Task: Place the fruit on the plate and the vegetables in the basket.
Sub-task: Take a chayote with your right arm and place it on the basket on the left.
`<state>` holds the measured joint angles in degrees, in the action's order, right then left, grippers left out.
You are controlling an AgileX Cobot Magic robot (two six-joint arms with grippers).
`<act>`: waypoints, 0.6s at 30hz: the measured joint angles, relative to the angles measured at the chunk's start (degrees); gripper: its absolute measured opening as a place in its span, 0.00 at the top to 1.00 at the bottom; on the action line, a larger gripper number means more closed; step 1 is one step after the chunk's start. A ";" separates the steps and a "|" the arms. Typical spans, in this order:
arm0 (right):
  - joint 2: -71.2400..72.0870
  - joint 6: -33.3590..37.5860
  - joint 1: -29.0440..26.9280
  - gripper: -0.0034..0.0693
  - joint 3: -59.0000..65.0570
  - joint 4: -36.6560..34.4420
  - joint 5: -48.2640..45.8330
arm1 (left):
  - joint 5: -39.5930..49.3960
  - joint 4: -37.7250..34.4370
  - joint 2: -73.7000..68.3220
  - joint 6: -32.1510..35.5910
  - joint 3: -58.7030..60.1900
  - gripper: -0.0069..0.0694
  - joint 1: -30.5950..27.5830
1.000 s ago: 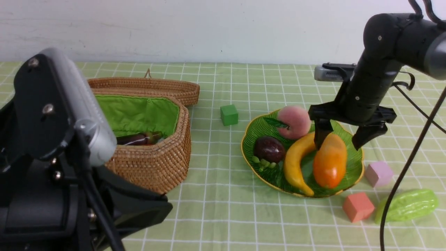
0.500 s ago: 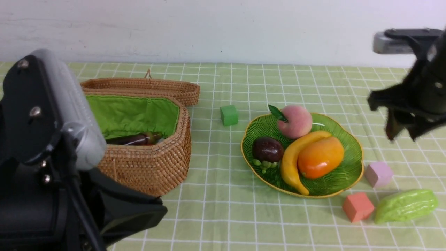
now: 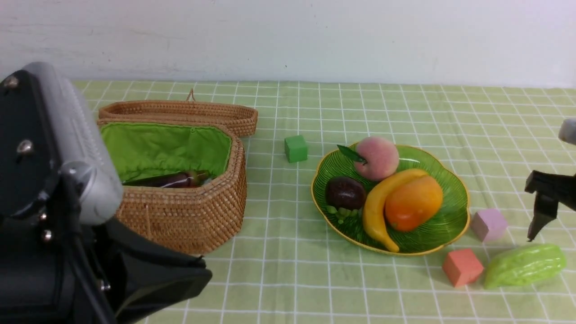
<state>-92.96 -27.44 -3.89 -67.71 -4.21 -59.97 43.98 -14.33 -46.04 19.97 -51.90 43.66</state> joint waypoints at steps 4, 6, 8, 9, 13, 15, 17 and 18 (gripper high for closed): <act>-4.76 -1.16 -0.02 0.04 0.04 0.06 2.20 | 0.52 -0.51 0.00 0.00 0.00 0.88 0.00; -7.01 -1.23 -0.02 0.07 0.04 0.22 4.25 | 0.57 -0.92 0.00 0.00 0.00 0.88 0.00; -9.10 -1.30 -0.02 0.11 -0.01 -0.26 6.37 | 0.62 -1.18 0.00 0.00 0.00 0.88 0.00; -9.24 -1.30 -0.02 0.12 -0.01 -0.32 6.58 | 0.61 -1.18 0.00 0.00 0.00 0.88 0.00; -12.64 -1.41 -0.02 0.21 0.04 -0.14 6.36 | 0.76 -1.30 0.00 0.00 0.00 0.88 0.00; -13.37 -1.41 -0.02 0.22 0.04 -0.50 6.17 | 0.81 -1.30 0.00 0.00 0.00 0.88 0.00; -14.43 -1.41 -0.02 0.23 0.04 -1.16 5.60 | 0.81 -1.30 0.00 0.00 0.00 0.88 0.00; -14.58 -1.23 -0.02 0.24 0.04 -1.16 5.50 | 0.81 -1.30 0.00 0.00 0.00 0.88 0.00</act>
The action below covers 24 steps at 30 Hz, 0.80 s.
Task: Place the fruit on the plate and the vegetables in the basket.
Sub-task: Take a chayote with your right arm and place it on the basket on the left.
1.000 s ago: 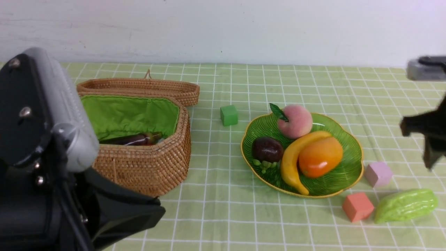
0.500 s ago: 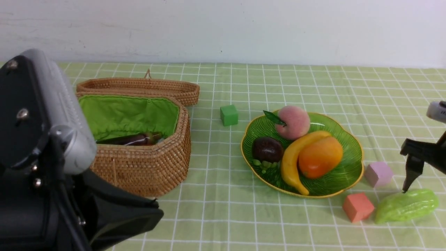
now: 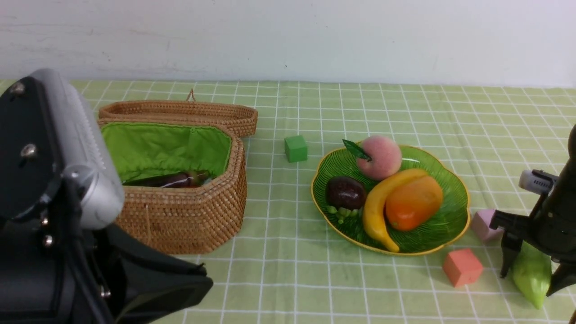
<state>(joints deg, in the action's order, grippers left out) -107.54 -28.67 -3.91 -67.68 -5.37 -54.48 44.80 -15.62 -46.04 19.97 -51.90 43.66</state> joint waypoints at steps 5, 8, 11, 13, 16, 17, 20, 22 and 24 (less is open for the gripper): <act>-0.45 2.72 0.00 0.29 0.06 0.32 -0.10 | 0.06 0.00 0.00 0.00 0.00 0.88 0.00; -0.45 5.35 0.00 0.33 0.06 1.03 -0.23 | 0.06 0.00 0.00 0.00 0.00 0.88 0.00; -0.45 8.61 0.00 0.33 0.06 1.70 -0.74 | 0.06 0.00 0.00 0.00 0.00 0.88 0.00; -0.45 11.38 0.00 0.33 0.06 2.78 -1.47 | 0.13 0.00 0.00 0.00 0.00 0.88 0.00; 0.12 13.35 0.00 0.33 0.06 5.79 -3.54 | 0.13 0.00 0.00 0.00 0.00 0.89 0.00; 0.65 13.37 0.00 0.33 0.06 6.65 -3.92 | 0.13 0.00 0.00 0.00 0.00 0.89 0.00; 5.25 13.37 0.00 0.33 0.12 9.66 -6.40 | 0.13 0.00 0.00 0.00 0.00 0.89 0.00; 9.62 13.37 0.00 0.33 0.12 9.94 -7.60 | 0.13 0.00 0.00 0.00 0.00 0.89 0.00; 14.19 13.32 0.00 0.33 0.12 8.98 -9.06 | 0.13 0.13 0.00 -0.07 0.00 0.89 0.00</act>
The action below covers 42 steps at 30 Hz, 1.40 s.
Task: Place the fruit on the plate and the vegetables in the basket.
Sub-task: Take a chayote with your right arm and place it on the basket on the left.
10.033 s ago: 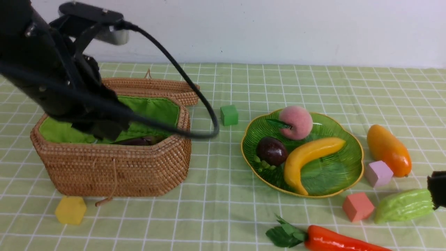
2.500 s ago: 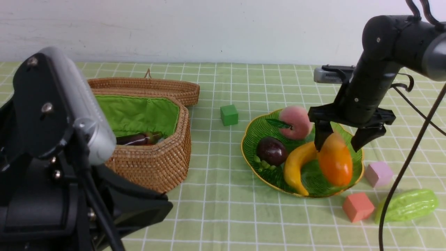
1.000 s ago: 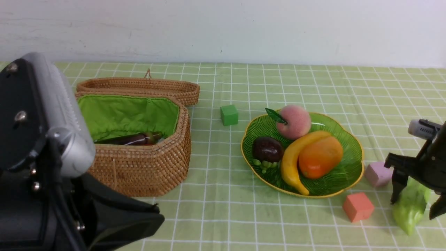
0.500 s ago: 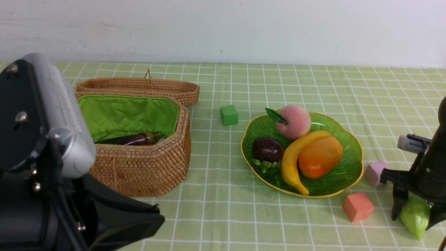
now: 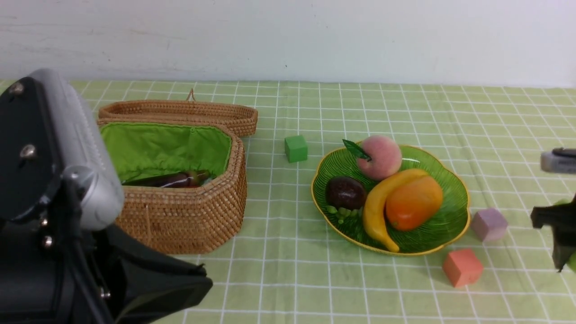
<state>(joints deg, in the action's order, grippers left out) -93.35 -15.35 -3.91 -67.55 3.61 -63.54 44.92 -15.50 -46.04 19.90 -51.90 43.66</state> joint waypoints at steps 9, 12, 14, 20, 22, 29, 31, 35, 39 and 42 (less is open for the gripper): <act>12.40 5.36 17.81 0.33 -11.71 -16.45 -3.33 | 0.23 17.41 3.34 -19.24 0.00 0.89 0.00; 6.88 7.71 31.88 0.33 -23.42 -15.98 -1.72 | 2.30 29.41 8.23 -34.10 0.00 0.89 0.00; 2.78 9.15 37.58 0.33 -29.58 -14.28 -1.18 | 4.05 34.09 10.92 -40.32 0.00 0.89 0.00; -14.50 15.35 48.67 0.33 -50.52 -11.29 -0.31 | 10.66 41.66 17.27 -49.91 0.00 0.89 0.00; -22.64 19.29 50.72 0.33 -60.00 -10.93 0.69 | 12.69 42.62 19.32 -50.69 0.00 0.89 0.00; -36.97 23.71 51.39 0.33 -71.98 -10.15 5.62 | 15.55 42.83 20.56 -50.73 -0.10 0.89 0.00; -38.77 23.82 51.39 0.33 -72.50 -9.85 7.86 | 16.20 42.76 20.56 -50.73 -0.10 0.89 0.00; -40.66 23.82 51.39 0.30 -72.74 -9.45 11.50 | 16.42 42.59 20.56 -50.73 -0.10 0.89 0.00; -41.01 23.82 51.39 0.11 -72.81 -8.50 13.18 | 16.46 42.31 20.56 -50.73 -0.10 0.89 0.00; -40.52 23.82 51.39 0.03 -72.81 -7.19 13.12 | 16.46 42.24 20.56 -50.61 -0.10 0.89 0.00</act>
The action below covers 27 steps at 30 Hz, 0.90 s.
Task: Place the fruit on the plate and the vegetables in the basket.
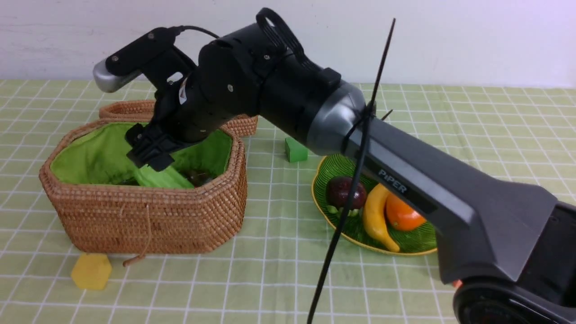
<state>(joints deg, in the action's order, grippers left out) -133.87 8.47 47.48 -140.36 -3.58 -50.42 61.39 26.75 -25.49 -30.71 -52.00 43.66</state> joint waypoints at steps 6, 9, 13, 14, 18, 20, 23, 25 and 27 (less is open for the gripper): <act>6.26 -1.86 0.06 0.15 -0.65 -0.56 -10.12 | -0.32 -0.74 0.07 1.02 0.00 0.89 0.00; 10.46 -4.64 0.11 0.26 -0.99 -0.68 -16.70 | -1.19 -2.57 0.07 2.34 0.00 0.89 0.00; 20.20 -9.25 0.11 0.63 0.72 0.76 -21.28 | -7.29 -5.31 0.43 4.43 2.34 0.90 0.00; 21.91 -9.31 0.11 0.69 1.75 0.89 -21.39 | -8.41 -5.51 0.68 4.48 3.10 0.90 0.00; 31.79 -11.48 0.11 0.93 12.09 0.87 -21.56 | -16.05 -10.22 4.82 4.73 9.60 0.93 0.00; 38.47 -13.31 0.11 0.96 20.84 0.35 -21.71 | -18.84 -12.24 8.00 4.85 12.05 0.93 0.00; 47.26 -16.01 0.17 0.97 32.74 -0.01 -21.73 | -22.13 -13.71 12.64 4.85 16.06 0.93 0.00; 55.42 -19.41 0.17 0.97 44.49 -0.06 -21.90 | -24.81 -14.10 17.20 4.85 20.05 0.93 0.00; 61.43 -22.48 0.17 0.96 54.18 0.13 -22.11 | -27.07 -14.10 19.74 4.85 22.94 0.93 0.00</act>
<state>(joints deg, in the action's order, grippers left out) -72.44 -14.02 47.64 -86.19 -3.45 -72.53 34.31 12.64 -5.75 -25.86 -29.06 43.66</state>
